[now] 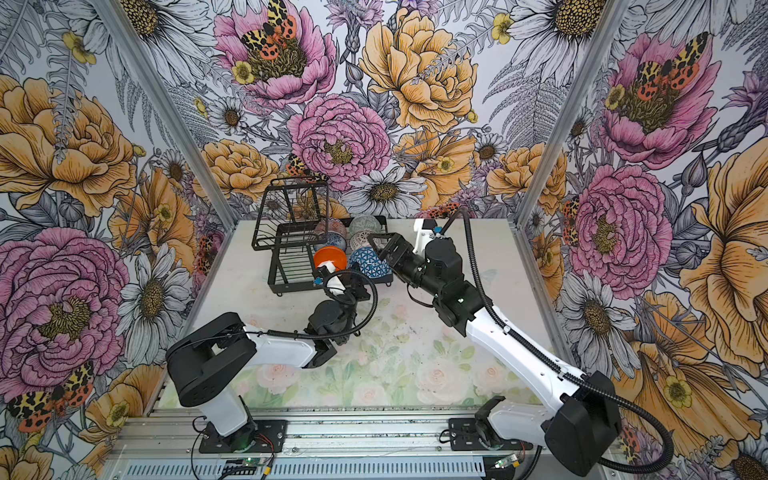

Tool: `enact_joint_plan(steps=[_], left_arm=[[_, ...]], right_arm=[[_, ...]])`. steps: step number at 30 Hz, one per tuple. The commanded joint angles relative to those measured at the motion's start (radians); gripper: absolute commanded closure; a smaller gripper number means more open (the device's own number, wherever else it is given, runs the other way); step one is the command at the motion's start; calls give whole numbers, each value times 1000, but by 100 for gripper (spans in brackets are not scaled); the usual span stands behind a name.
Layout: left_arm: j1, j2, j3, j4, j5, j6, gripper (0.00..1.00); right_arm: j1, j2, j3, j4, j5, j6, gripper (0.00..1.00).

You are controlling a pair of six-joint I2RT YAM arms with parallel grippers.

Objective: Load bowls into a dish rack
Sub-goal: Place the bowl in the dish rack.

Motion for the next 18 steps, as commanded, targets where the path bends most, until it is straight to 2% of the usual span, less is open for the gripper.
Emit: enact_joint_plan(steps=[1,13,18], left_arm=[[-18,6,17,195,-29,72,100],[-12,10,21,212,-25,115,100],[-11,8,21,212,-14,113,100]], right_arm=[[9,27,39,61,28,23,1],[32,106,66,125,21,85,13],[34,112,70,125,50,80,25]])
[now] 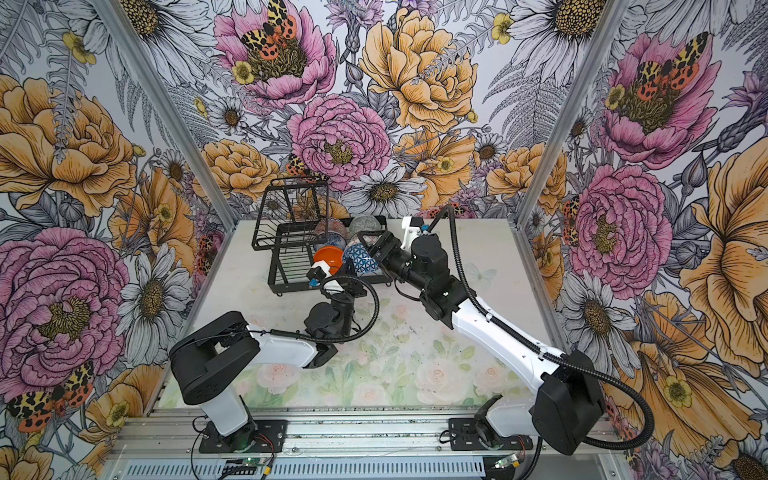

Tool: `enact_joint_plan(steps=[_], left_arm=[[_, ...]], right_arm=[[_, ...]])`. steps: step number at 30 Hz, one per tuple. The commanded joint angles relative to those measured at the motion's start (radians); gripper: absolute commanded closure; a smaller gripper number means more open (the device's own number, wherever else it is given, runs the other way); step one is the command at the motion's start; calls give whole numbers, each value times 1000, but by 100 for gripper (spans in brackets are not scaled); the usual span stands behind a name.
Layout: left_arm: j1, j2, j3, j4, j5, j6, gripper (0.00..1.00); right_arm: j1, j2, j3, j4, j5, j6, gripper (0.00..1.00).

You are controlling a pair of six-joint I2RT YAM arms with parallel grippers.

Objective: Load bowls into a dish rack
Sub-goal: Place the bowl in the dish rack.

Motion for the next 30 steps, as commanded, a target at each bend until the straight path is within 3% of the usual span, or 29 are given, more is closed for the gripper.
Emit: enact_joint_plan(steps=[1,13,30], left_arm=[[-10,-3,21,95,45,12,100],[-10,-12,20,97,60,28,100],[12,-11,23,96,47,49,100]], right_arm=[[3,10,38,39,44,-4,28],[3,111,109,48,21,20,61],[3,130,104,47,14,12,98]])
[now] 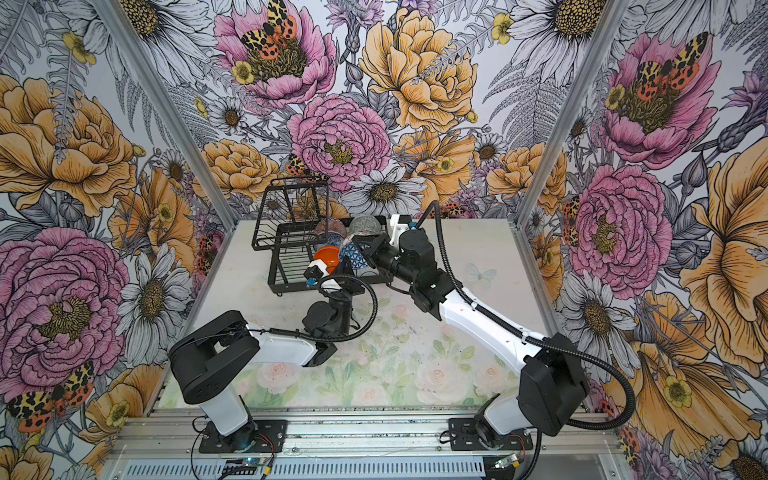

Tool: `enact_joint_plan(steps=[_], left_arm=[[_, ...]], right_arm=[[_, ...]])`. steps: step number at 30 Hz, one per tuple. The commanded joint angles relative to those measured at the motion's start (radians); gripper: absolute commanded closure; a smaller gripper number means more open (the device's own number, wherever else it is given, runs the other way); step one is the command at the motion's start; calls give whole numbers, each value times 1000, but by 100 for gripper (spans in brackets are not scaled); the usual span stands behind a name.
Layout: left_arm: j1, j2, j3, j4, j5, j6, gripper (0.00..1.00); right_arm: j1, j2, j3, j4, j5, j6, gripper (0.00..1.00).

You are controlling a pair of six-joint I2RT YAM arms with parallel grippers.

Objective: Load bowls into a dish rack
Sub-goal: Place the bowl in the dish rack.

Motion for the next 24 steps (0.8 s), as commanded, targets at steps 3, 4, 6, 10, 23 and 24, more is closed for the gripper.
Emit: enact_joint_plan(steps=[3,4,6,10,23,24], left_arm=[[-4,-17,25,78,44,66,100],[-5,-19,27,78,39,77,100],[-7,-23,33,77,26,104,100],[-8,-29,40,78,-4,144,100],[7,-22,87,79,-8,238,100],[6,-20,91,78,-6,249,100]], right_arm=[[-17,15,23,18,45,-60,100],[-17,13,22,11,51,-65,100],[-17,10,25,-3,61,-67,100],[-19,14,50,-23,75,-64,99],[-32,108,180,-71,88,6,95],[-35,116,192,-75,86,12,94]])
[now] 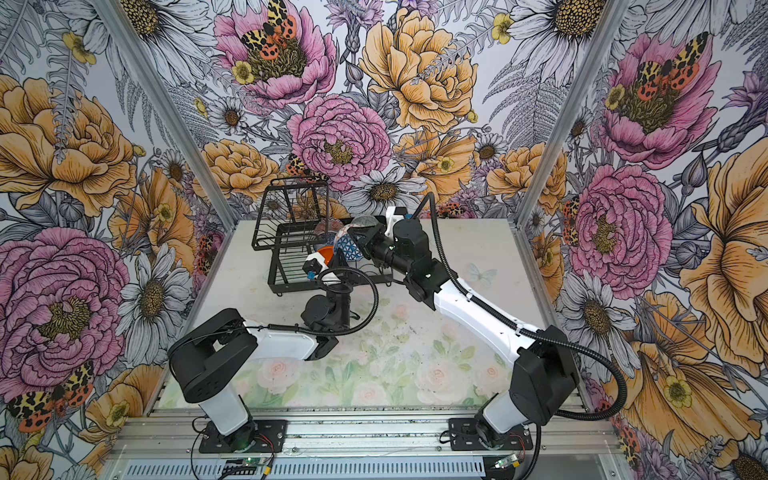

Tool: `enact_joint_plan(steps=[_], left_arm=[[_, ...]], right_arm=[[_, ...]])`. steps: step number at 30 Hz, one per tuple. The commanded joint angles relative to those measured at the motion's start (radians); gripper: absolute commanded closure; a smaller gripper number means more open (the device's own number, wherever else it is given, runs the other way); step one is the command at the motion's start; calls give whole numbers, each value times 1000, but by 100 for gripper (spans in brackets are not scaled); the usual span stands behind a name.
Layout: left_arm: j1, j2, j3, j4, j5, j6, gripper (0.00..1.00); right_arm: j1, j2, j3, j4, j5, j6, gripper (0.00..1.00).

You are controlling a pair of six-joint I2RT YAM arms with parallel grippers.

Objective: Load bowls into a dish rack
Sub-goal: Place the bowl in the dish rack.

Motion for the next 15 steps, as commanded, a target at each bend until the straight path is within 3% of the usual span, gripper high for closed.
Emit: enact_joint_plan(steps=[1,15], left_arm=[[-23,-18,38,72,70,93,100],[-16,32,108,72,57,195,100]], right_arm=[[-37,44,59,-2,78,-23,94],[-83,82,157,-49,73,13,83]])
